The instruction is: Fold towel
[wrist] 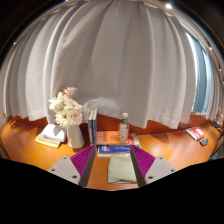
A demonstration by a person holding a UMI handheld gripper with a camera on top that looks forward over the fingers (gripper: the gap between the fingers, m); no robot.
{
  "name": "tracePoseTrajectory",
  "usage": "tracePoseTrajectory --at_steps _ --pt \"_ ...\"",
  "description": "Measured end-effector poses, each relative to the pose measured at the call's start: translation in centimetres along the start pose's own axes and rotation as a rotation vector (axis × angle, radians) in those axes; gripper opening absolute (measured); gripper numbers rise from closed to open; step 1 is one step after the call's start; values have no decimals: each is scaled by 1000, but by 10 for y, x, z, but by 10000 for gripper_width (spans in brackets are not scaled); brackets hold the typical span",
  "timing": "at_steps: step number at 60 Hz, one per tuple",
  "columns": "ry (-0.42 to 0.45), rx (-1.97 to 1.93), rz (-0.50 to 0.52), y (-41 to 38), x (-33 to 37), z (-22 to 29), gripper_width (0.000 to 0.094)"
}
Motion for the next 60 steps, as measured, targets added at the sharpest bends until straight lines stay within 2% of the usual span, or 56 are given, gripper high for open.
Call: tracePoseTrajectory --at_steps 13,24,34,60 --pt "2 -2 39 -67 86 -25 691" --pt "-27 9 75 -103 129 -62 693" --pt "-50 34 94 -120 146 -80 693" --pt "-37 14 101 -135 157 -79 695"
Point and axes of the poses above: the point between the fingertips, and its own axes, seen from behind it with the camera up: y to the right, z up, x backward, against the way the camera looks, the point moved 4 cm from there along x, backward, against the way the camera looks, and after that the axes turned 3 degrees about -y, right-handed, at the moved point
